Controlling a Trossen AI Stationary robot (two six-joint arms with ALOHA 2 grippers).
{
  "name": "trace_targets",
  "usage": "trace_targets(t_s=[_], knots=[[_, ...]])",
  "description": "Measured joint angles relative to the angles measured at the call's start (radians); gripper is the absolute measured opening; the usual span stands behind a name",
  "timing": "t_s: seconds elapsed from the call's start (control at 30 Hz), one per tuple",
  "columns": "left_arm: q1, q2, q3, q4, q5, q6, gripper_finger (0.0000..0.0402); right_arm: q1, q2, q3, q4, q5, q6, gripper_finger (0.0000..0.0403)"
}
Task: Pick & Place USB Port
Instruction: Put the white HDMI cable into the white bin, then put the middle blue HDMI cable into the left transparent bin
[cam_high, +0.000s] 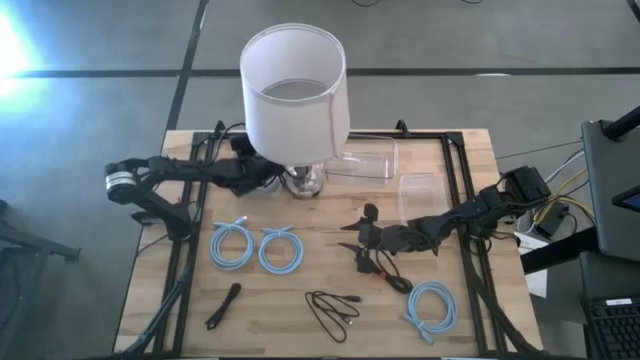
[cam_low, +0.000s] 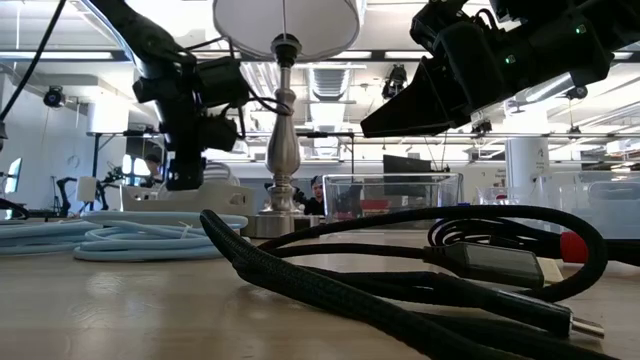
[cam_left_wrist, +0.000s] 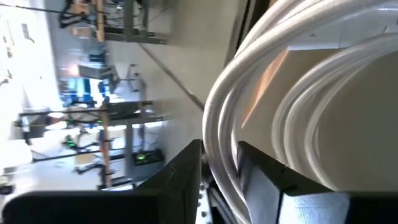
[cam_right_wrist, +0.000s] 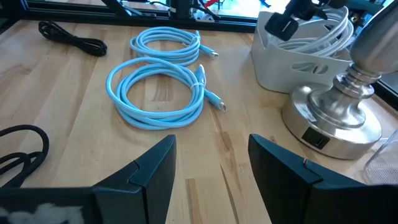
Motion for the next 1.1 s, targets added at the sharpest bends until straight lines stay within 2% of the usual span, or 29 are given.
trace_targets(t_s=[0.27, 0.47, 0.67, 0.8, 0.93, 1.1], knots=[[-0.081, 0.0, 0.0, -0.025, -0.029, -0.005, 0.0106, 0.0, 0.0, 0.0, 0.0, 0.0, 0.0, 0.0199], [-0.172, 0.0, 0.001, -0.029, -0.135, -0.012, 0.0106, 0.0, 0.0, 0.0, 0.0, 0.0, 0.002, 0.0199], [-0.283, -0.001, 0.002, -0.04, -0.151, -0.07, 0.0106, 0.0, 0.0, 0.0, -0.001, 0.0, 0.044, 0.0199], [-0.356, -0.002, 0.002, -0.078, -0.15, -0.161, 0.0106, 0.001, 0.0, 0.0, -0.002, -0.001, 0.075, 0.0199], [-0.428, -0.003, 0.002, -0.125, -0.093, -0.305, 0.0106, 0.003, 0.0, 0.0, -0.002, -0.004, 0.091, 0.0199], [-0.527, -0.022, 0.002, -0.142, 0.08, -0.477, 0.0106, 0.003, 0.0, 0.0, -0.003, -0.011, 0.118, 0.0199]])
